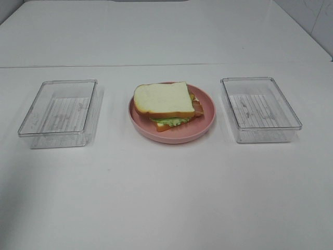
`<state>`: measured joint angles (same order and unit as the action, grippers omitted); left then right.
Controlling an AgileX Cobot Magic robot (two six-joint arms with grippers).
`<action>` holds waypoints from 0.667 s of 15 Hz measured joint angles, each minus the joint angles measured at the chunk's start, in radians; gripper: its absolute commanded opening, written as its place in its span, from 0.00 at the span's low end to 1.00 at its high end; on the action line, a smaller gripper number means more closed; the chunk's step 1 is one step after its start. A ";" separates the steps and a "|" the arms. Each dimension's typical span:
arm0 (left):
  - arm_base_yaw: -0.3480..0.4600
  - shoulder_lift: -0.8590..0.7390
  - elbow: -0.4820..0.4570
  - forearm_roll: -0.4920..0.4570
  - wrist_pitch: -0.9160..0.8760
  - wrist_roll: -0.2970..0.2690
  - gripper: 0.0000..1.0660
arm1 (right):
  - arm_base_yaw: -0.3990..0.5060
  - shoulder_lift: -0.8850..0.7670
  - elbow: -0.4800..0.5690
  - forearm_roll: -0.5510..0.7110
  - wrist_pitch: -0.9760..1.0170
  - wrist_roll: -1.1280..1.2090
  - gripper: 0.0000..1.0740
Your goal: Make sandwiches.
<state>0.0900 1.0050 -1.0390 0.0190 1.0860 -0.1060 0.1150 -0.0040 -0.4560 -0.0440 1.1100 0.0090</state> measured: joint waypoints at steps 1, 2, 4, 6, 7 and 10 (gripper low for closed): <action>0.000 -0.131 0.096 0.000 -0.022 0.000 0.85 | 0.000 0.000 0.000 0.000 0.001 0.000 0.90; 0.000 -0.230 0.160 0.000 -0.038 0.000 0.85 | 0.000 0.000 0.000 0.000 0.001 0.000 0.90; 0.000 -0.363 0.239 -0.004 -0.055 0.000 0.85 | 0.000 0.000 0.000 0.000 0.001 0.000 0.90; 0.000 -0.521 0.350 -0.008 -0.066 0.000 0.85 | 0.000 0.000 0.000 0.000 0.001 0.000 0.90; 0.000 -0.589 0.391 -0.019 -0.066 0.000 0.85 | 0.000 0.000 0.000 0.000 0.001 0.000 0.90; 0.000 -0.779 0.469 -0.070 -0.067 0.070 0.85 | 0.000 0.000 0.000 0.000 0.000 0.000 0.90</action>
<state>0.0900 0.2260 -0.5700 -0.0510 1.0190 -0.0360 0.1150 -0.0040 -0.4560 -0.0440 1.1100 0.0090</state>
